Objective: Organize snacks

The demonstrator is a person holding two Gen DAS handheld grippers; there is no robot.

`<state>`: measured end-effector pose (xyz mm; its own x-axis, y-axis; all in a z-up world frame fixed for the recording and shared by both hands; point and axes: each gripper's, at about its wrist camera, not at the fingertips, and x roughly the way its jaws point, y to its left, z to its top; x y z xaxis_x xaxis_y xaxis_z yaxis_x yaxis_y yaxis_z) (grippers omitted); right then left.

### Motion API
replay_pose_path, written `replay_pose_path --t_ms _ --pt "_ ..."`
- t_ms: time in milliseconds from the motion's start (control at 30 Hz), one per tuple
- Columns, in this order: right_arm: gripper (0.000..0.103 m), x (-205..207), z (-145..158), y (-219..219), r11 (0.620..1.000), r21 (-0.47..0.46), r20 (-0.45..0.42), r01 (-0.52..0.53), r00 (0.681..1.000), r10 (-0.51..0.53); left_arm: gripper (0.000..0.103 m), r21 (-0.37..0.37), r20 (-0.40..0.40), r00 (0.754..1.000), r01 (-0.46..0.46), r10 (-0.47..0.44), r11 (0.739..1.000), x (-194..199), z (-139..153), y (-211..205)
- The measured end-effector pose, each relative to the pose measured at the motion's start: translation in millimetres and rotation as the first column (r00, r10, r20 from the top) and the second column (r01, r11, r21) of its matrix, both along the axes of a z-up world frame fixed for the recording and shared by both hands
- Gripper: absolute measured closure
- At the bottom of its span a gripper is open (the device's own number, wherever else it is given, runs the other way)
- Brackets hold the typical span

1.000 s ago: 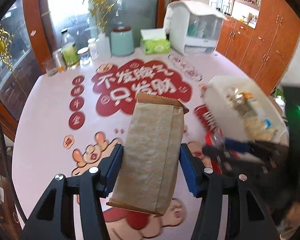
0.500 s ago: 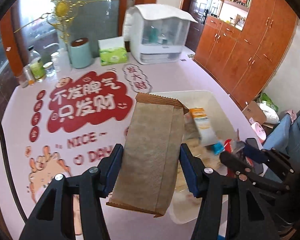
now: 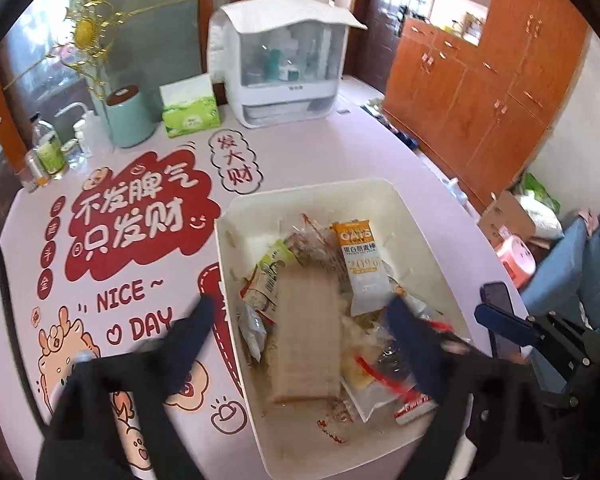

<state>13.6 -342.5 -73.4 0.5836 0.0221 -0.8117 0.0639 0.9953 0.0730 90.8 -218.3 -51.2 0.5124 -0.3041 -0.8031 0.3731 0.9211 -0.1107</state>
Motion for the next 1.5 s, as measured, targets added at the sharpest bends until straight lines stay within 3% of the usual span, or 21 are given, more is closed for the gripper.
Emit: replay_pose_path --t_ms 333,700,967,1267,1500 --pt "0.052 -11.9 -4.8 5.7 0.999 0.007 -0.015 -0.038 0.999 0.038 0.005 0.01 -0.071 0.993 -0.09 0.091 0.996 -13.6 -12.2 29.9" --pt "0.052 -31.2 11.4 30.4 0.994 0.06 0.019 -0.094 0.995 0.093 0.005 0.05 -0.002 0.979 -0.205 0.206 0.977 -58.7 10.1 76.8" --pt "0.052 -47.5 30.1 58.1 0.984 0.111 0.053 -0.136 0.99 0.13 0.005 0.064 0.086 0.948 -0.313 0.307 0.948 -100.4 30.1 114.5" --pt "0.05 -60.4 44.4 76.4 0.986 0.108 0.084 -0.124 0.99 0.116 0.005 0.071 0.103 0.915 -0.398 0.39 0.915 -122.0 36.4 141.9" --pt "0.046 -66.9 50.3 91.3 0.99 0.063 0.098 -0.129 0.988 0.122 0.005 0.092 0.068 0.915 -0.403 0.398 0.911 -124.1 28.7 144.5"
